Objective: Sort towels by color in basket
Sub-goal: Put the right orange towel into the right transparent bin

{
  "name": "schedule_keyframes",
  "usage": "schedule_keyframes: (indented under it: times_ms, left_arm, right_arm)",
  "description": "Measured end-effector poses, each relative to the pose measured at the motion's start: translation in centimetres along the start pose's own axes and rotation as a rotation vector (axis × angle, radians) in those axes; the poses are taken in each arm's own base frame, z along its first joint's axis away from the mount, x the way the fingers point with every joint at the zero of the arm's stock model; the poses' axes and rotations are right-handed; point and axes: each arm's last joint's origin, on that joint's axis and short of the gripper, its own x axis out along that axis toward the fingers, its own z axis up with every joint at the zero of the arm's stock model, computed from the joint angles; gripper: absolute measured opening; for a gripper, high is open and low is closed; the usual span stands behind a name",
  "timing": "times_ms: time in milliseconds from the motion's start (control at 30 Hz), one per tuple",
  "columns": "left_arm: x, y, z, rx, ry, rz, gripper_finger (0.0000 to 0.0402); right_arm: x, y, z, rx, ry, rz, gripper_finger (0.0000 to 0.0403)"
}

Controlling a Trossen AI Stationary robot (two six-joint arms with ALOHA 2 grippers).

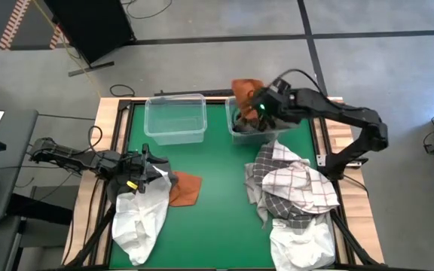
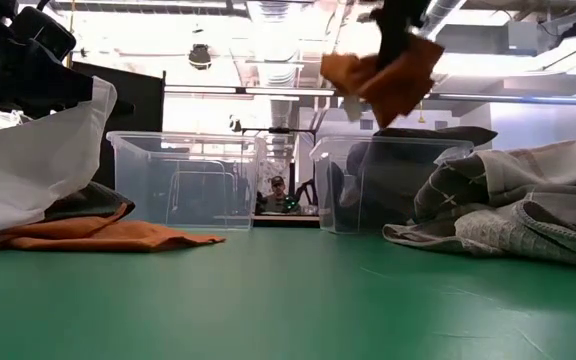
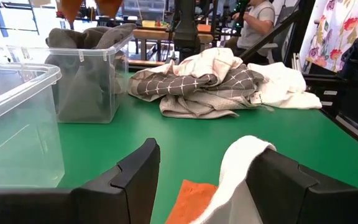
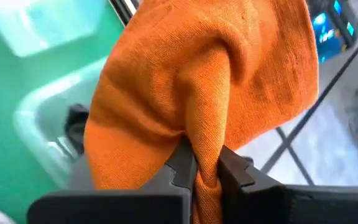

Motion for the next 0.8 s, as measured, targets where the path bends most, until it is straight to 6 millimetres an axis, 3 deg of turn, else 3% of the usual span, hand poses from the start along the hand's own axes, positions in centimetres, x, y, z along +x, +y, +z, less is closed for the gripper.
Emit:
schedule_keyframes:
  times_ms: [400,567,800]
  left_arm:
    - [0.0,0.0,0.0,0.000,0.000,0.000,0.0214]
    - [0.0,0.0,0.0,0.000,0.000,0.001,0.0214]
    - [0.0,0.0,0.0,0.000,0.000,0.000,0.0214]
  right_arm:
    - [11.7,0.6,-0.2,-0.106,0.333,0.163,0.0051]
    - [14.9,1.5,-0.8,-0.147,0.423,0.248,0.0051]
    - [17.6,2.6,-1.6,-0.187,0.503,0.346,0.0051]
